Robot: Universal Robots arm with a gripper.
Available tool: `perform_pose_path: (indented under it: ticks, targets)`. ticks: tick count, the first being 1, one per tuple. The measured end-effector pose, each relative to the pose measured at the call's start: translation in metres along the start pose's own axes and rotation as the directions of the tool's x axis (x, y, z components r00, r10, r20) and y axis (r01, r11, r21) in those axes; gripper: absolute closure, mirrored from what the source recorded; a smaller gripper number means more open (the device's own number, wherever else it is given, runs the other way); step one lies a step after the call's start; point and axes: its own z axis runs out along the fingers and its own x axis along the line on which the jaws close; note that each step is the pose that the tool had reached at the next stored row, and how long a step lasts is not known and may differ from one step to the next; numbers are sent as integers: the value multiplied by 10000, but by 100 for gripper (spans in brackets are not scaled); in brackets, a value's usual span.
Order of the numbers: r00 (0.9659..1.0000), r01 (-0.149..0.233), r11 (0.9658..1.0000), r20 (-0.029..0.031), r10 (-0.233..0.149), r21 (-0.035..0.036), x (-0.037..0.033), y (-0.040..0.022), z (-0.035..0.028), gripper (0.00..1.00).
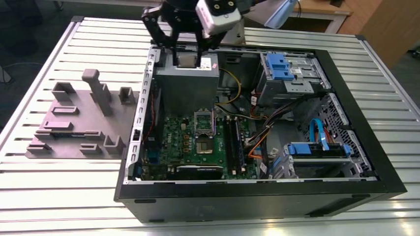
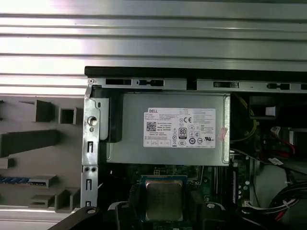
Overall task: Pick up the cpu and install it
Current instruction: 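Pick up the cpu and move it towards the insertion slot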
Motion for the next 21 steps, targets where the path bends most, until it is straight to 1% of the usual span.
perform_pose_path:
  ticks: [3, 5, 7, 11, 12, 13, 16, 21]
  targets:
    - [10000, 0, 10000, -1, 0, -1, -140, -2, 12, 53]
    - [10000, 0, 10000, -1, 0, -1, -211, -5, 21, 53]
    - [10000, 1, 10000, -2, -1, 1, -220, -44, 28, 53]
    - [10000, 0, 10000, 5, 0, 0, -219, -195, 57, 53]
    - [10000, -1, 10000, 6, 1, 0, -219, -228, 68, 53]
    - [10000, -3, 10000, 7, 3, -3, -227, -247, 82, 53]
    - [10000, -5, 10000, 6, 5, 0, -290, -278, 122, 53]
    - [10000, -4, 10000, 6, 4, 0, -445, -302, 168, 53]
